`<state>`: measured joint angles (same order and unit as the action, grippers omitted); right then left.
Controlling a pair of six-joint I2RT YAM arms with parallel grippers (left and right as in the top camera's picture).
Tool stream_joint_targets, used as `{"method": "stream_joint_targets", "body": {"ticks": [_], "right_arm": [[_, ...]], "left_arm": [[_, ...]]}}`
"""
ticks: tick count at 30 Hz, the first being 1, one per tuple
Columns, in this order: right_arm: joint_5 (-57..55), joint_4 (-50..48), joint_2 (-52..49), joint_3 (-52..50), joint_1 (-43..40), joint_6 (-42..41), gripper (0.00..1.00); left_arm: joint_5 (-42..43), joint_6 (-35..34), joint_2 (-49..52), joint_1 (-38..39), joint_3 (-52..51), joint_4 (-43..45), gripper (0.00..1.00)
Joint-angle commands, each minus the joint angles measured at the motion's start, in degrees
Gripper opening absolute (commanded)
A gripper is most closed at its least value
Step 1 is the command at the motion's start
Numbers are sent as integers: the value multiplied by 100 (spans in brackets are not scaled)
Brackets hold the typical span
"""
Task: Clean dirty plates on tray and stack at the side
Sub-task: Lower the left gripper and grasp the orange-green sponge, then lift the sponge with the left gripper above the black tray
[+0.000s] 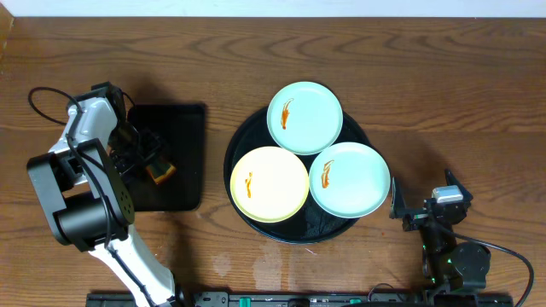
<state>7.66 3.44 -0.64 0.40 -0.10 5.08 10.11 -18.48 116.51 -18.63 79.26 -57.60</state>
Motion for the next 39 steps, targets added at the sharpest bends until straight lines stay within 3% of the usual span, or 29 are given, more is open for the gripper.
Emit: {"method": "stream_joint_targets", "body": {"ticks": [1, 6, 11, 13, 15, 25, 39], "right_arm": [[-31, 22, 26, -7, -57, 57, 99], [-31, 22, 26, -7, -57, 57, 99], [-31, 22, 26, -7, -57, 57, 99], [-31, 22, 26, -7, -57, 57, 99], [-31, 22, 26, -7, -57, 57, 99], [-31, 22, 26, -7, -57, 57, 99], [-31, 22, 26, -7, -57, 57, 99]], "left_arm": [[-72, -46, 11, 13, 0, 81, 64], [-72, -46, 11, 13, -74, 166, 52], [-70, -46, 11, 13, -94, 155, 30], [-70, -46, 4, 13, -81, 153, 26], [-70, -46, 0, 13, 4, 63, 8], [-66, -4, -442, 13, 514, -426, 7], [-26, -7, -2977, 13, 514, -146, 7]]}}
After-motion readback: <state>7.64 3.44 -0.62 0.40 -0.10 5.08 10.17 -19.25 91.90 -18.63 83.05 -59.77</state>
